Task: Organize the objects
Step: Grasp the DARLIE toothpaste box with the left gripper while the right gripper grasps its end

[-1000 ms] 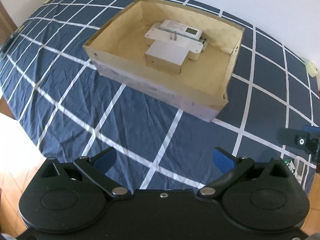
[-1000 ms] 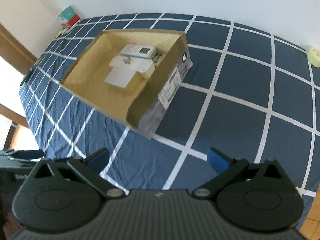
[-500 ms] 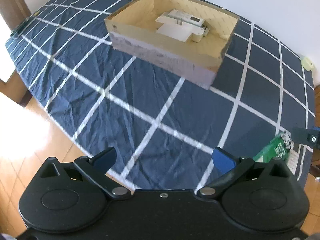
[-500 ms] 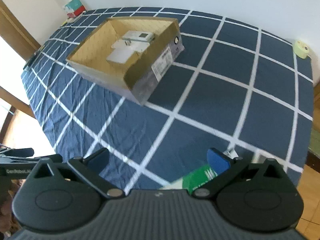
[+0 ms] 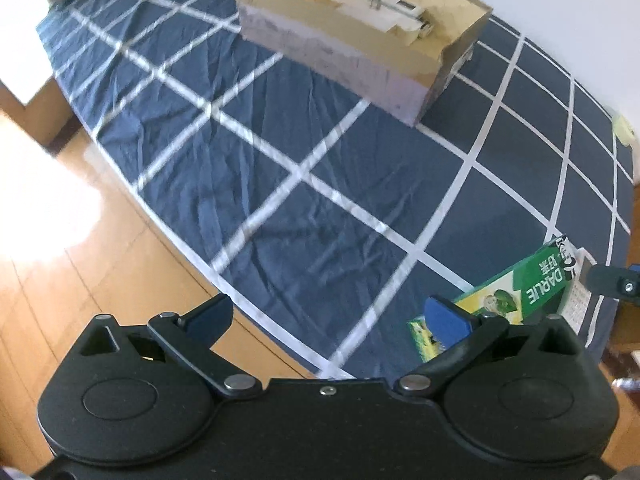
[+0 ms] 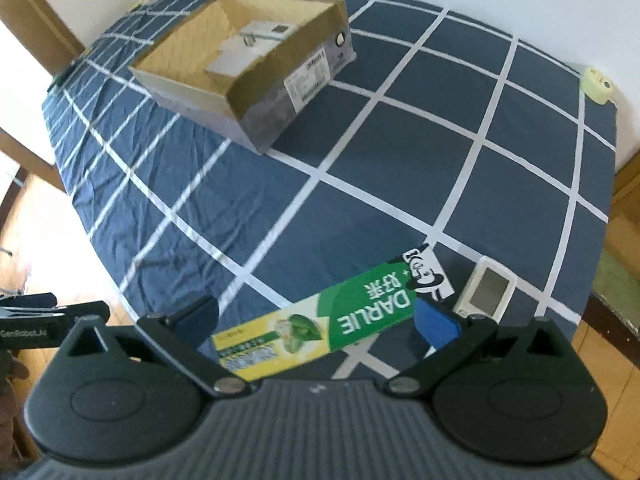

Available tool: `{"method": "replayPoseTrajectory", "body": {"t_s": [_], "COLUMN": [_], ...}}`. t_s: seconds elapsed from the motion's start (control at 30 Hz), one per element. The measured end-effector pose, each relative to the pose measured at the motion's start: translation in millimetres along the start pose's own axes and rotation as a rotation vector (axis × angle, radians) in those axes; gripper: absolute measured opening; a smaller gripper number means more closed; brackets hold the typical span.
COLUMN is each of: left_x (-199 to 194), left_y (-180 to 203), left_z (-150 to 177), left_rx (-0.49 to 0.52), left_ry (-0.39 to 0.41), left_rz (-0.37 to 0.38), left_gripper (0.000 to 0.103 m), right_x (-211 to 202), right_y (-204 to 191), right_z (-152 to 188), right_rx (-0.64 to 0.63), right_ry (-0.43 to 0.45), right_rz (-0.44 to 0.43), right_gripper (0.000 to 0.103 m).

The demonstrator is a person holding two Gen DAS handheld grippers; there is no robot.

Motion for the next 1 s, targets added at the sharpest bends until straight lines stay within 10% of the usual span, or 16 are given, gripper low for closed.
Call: {"method": "replayPoseTrajectory", "body": {"t_s": [0.47,1.0], "left_x": [60.2,101.1], "left_y": [54.0,95.0], "left_z": [55.8,61.8], "left_rx": [-0.266,-0.332], "left_ry": [-0.105,-0.143], "left_rz": [0.029,0.102], "left_gripper": [0.103,0.103], "right_x": [66.9,134.8], "right_y": [51.4,67.7], "right_z": [-18.5,-23.4], "right_rx": [-0.171,-0.246], "right_ry": [-0.171,-0.319], "right_rz": [-0.055,-0.096], "right_gripper": [0.103,0.103]}}
Point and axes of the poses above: each gripper's, at about its wrist camera, not at the fingertips, and x roughly the way its jaws point, y to its right, z to its underside, the point moved 4 cm from there along x, roughly the way its jaws point, and after that the axes turned 1 degree about -y, right-handed, at the moved point
